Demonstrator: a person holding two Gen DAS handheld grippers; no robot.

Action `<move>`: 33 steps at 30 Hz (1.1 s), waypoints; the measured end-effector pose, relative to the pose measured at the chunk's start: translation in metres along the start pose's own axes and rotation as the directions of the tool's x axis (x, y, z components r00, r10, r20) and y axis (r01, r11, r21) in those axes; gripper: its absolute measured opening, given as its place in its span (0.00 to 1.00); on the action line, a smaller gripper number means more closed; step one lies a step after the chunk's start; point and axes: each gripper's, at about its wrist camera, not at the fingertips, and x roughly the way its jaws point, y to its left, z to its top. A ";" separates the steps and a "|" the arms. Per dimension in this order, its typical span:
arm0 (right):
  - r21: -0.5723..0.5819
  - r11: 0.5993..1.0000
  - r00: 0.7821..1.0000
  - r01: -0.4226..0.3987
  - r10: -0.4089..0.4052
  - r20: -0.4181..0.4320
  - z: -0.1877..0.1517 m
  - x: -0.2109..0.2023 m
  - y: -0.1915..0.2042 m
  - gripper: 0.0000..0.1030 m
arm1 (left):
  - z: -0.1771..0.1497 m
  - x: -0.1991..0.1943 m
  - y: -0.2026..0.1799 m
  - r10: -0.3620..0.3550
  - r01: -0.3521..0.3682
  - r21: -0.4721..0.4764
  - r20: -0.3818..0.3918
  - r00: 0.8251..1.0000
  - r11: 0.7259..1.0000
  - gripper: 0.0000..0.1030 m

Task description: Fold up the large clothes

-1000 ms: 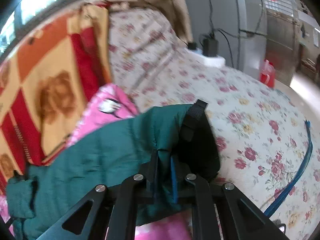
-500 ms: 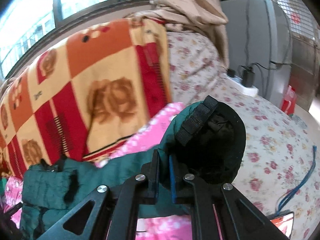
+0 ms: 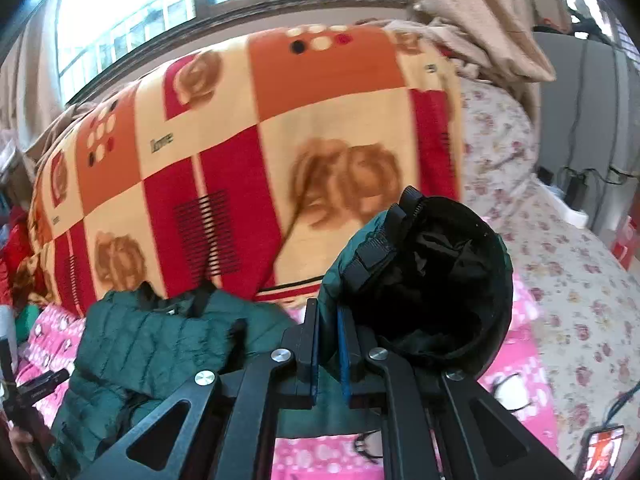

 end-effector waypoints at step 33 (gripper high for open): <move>-0.197 0.977 0.977 -0.082 0.040 -0.210 -0.048 0.083 0.103 0.72 | 0.005 0.013 0.016 -0.006 0.006 -0.017 -0.017 1.000 1.000 0.78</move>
